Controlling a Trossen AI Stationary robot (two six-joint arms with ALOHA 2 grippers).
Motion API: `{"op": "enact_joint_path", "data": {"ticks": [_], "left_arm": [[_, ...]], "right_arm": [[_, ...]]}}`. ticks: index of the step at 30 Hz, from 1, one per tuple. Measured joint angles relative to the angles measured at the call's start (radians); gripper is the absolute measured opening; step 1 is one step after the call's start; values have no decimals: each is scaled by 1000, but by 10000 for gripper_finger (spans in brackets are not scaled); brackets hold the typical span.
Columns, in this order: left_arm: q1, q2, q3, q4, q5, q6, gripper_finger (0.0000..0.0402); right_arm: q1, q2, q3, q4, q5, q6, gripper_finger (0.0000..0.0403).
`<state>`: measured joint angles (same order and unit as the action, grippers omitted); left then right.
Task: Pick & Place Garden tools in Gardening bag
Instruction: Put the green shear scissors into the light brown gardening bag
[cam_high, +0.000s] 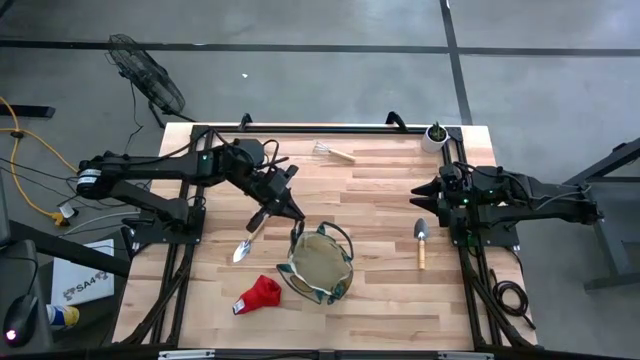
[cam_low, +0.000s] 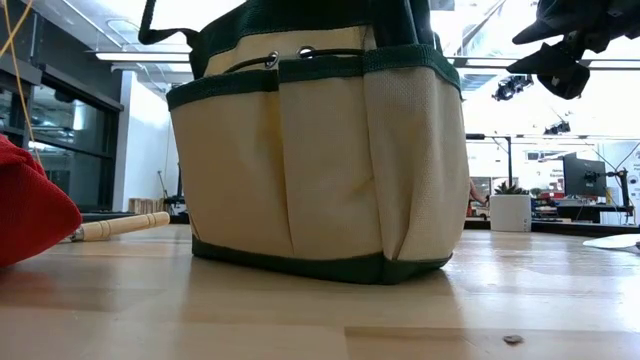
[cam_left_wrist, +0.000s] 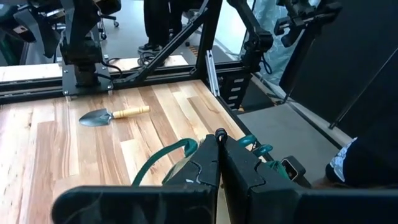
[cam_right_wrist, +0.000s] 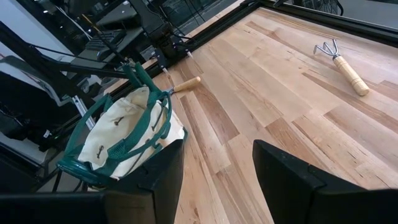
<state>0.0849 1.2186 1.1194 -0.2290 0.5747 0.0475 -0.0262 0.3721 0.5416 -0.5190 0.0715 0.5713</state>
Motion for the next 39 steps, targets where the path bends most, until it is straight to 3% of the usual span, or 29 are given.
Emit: {"op": "enact_joint_path", "data": {"ticks": [14,22,30,39], "left_arm": [[0,0,0,4,4,-1,47],[0,0,-1,47,89,-16,138],[0,0,-1,55,14,-82,222],[0,0,-1,46,18,-105,274]], "right_arm": [[0,0,0,0,0,0,184],[0,0,0,0,0,0,184],[0,0,0,0,0,0,184],[0,0,0,0,0,0,184]]}}
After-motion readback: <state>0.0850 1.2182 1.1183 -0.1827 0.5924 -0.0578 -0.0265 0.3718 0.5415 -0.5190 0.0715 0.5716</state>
